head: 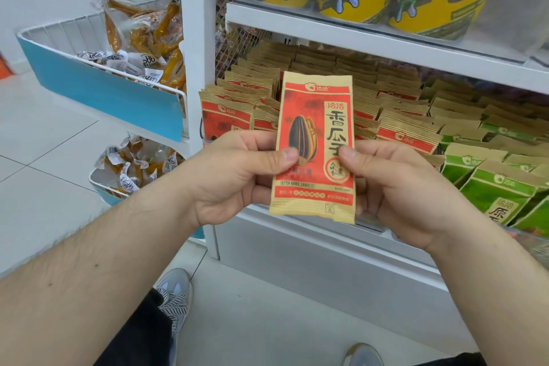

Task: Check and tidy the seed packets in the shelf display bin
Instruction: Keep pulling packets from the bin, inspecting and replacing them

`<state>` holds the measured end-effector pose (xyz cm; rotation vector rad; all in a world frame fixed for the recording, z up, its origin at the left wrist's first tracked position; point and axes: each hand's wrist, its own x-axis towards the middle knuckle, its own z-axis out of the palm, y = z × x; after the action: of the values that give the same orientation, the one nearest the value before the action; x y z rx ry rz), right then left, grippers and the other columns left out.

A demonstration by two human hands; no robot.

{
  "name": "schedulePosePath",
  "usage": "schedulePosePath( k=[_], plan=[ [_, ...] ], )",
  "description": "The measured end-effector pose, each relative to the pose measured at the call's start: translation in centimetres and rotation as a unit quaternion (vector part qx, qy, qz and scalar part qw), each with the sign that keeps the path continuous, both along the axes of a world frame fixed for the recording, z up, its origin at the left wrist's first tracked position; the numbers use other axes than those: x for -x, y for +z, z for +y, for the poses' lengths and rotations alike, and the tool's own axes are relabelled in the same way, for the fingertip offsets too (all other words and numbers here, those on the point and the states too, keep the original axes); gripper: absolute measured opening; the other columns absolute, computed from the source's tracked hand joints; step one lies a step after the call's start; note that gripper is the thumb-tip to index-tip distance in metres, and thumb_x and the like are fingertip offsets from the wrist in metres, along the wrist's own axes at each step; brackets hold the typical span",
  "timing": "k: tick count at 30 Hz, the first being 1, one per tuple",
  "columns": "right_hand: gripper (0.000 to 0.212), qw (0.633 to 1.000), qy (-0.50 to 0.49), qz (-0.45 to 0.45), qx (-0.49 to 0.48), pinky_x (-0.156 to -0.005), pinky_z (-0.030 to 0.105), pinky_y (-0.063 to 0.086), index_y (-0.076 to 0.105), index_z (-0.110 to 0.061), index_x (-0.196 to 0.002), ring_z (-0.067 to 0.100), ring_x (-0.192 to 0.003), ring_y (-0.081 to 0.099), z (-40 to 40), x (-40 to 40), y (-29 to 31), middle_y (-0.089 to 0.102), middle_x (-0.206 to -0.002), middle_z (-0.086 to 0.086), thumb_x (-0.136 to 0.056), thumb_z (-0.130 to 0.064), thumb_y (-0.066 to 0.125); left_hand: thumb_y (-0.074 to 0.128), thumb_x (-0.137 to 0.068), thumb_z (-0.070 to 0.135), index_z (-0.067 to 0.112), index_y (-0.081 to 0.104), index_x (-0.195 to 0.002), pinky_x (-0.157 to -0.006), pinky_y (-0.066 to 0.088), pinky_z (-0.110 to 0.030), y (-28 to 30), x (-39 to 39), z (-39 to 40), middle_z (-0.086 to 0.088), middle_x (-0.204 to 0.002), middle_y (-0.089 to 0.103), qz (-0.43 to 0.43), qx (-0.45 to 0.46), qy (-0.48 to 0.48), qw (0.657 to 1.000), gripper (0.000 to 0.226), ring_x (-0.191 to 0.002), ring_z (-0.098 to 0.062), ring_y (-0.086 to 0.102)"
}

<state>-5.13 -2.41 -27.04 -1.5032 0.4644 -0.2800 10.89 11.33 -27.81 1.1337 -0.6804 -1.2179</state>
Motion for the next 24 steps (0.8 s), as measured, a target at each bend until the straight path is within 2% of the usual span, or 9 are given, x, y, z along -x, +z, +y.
schedulePosePath(
  k=[2, 5, 8, 11, 14, 17, 22, 24],
  plan=[
    [0.048, 0.999, 0.043, -0.009, -0.025, -0.047, 0.022, 0.050, 0.069, 0.000, -0.106, 0.024, -0.064, 0.062, 0.0, 0.1, 0.2, 0.070, -0.089, 0.023, -0.071, -0.031, 0.080, 0.065, -0.080, 0.017, 0.002, 0.068, -0.111, -0.059, 0.060, -0.028, 0.2, -0.2, 0.1, -0.019, -0.104, 0.072, 0.014, 0.000, 0.000, 1.000, 0.035, -0.080, -0.023, 0.073],
    [0.047, 0.997, 0.051, -0.019, -0.063, -0.043, 0.020, 0.049, 0.068, 0.004, -0.105, 0.020, -0.059, 0.063, -0.1, 0.3, 0.4, 0.070, -0.088, 0.022, -0.068, -0.024, 0.071, 0.060, -0.079, 0.017, 0.001, 0.070, -0.108, -0.060, 0.060, -0.028, 0.1, -0.5, 0.1, -0.020, -0.105, 0.072, 0.032, 0.006, -0.011, 0.999, 0.034, -0.082, -0.024, 0.073],
    [0.048, 0.996, 0.055, -0.031, -0.068, -0.044, 0.019, 0.050, 0.068, 0.004, -0.106, 0.019, -0.059, 0.064, -0.2, 0.3, 0.2, 0.071, -0.086, 0.020, -0.068, -0.025, 0.073, 0.064, -0.081, 0.017, 0.002, 0.070, -0.106, -0.060, 0.060, -0.028, -0.1, -0.6, 0.1, -0.020, -0.105, 0.072, 0.027, 0.013, -0.012, 0.999, 0.030, -0.082, -0.024, 0.073],
    [0.049, 0.997, 0.052, -0.045, -0.031, -0.046, 0.021, 0.051, 0.069, -0.003, -0.109, 0.022, -0.065, 0.067, -0.2, 0.2, -0.1, 0.072, -0.093, 0.020, -0.067, -0.027, 0.079, 0.078, -0.077, 0.009, 0.005, 0.070, -0.107, -0.064, 0.060, -0.032, -0.5, -0.9, 0.1, -0.019, -0.104, 0.072, -0.019, 0.031, -0.013, 0.999, 0.031, -0.086, -0.026, 0.073],
    [0.042, 0.998, 0.043, -0.045, 0.000, -0.048, 0.023, 0.052, 0.069, -0.009, -0.110, 0.024, -0.070, 0.069, -0.3, 0.4, 0.0, 0.073, -0.098, 0.019, -0.070, -0.019, 0.072, 0.086, -0.061, 0.024, 0.007, 0.071, -0.110, -0.069, 0.060, -0.036, -0.7, -1.3, 0.3, -0.018, -0.106, 0.072, -0.030, 0.059, -0.040, 0.997, 0.054, -0.092, -0.029, 0.072],
    [0.042, 0.998, 0.045, -0.053, 0.005, -0.048, 0.024, 0.052, 0.070, -0.010, -0.109, 0.026, -0.071, 0.069, 0.0, 0.4, 0.2, 0.072, -0.099, 0.020, -0.068, -0.019, 0.072, 0.090, -0.057, 0.030, 0.007, 0.070, -0.112, -0.071, 0.060, -0.037, -0.9, -1.5, 0.4, -0.019, -0.109, 0.071, -0.031, 0.073, -0.051, 0.996, 0.063, -0.094, -0.030, 0.072],
    [0.039, 0.997, 0.037, -0.056, 0.027, -0.049, 0.026, 0.053, 0.070, -0.009, -0.106, 0.034, -0.074, 0.067, 0.3, 0.4, 0.5, 0.072, -0.099, 0.022, -0.069, -0.019, 0.073, 0.088, -0.060, 0.028, 0.009, 0.070, -0.112, -0.070, 0.060, -0.036, -0.9, -1.7, 0.5, -0.018, -0.108, 0.072, -0.039, 0.079, -0.049, 0.995, 0.058, -0.094, -0.029, 0.072],
    [0.032, 0.996, 0.022, -0.055, 0.063, -0.054, 0.036, 0.056, 0.071, -0.010, -0.104, 0.044, -0.076, 0.066, 0.6, 0.4, 0.4, 0.072, -0.099, 0.019, -0.074, -0.014, 0.076, 0.083, -0.067, 0.019, 0.010, 0.070, -0.111, -0.070, 0.060, -0.037, -0.7, -1.4, 0.4, -0.016, -0.107, 0.073, -0.064, 0.069, -0.021, 0.995, 0.046, -0.094, -0.028, 0.072]
  ],
)
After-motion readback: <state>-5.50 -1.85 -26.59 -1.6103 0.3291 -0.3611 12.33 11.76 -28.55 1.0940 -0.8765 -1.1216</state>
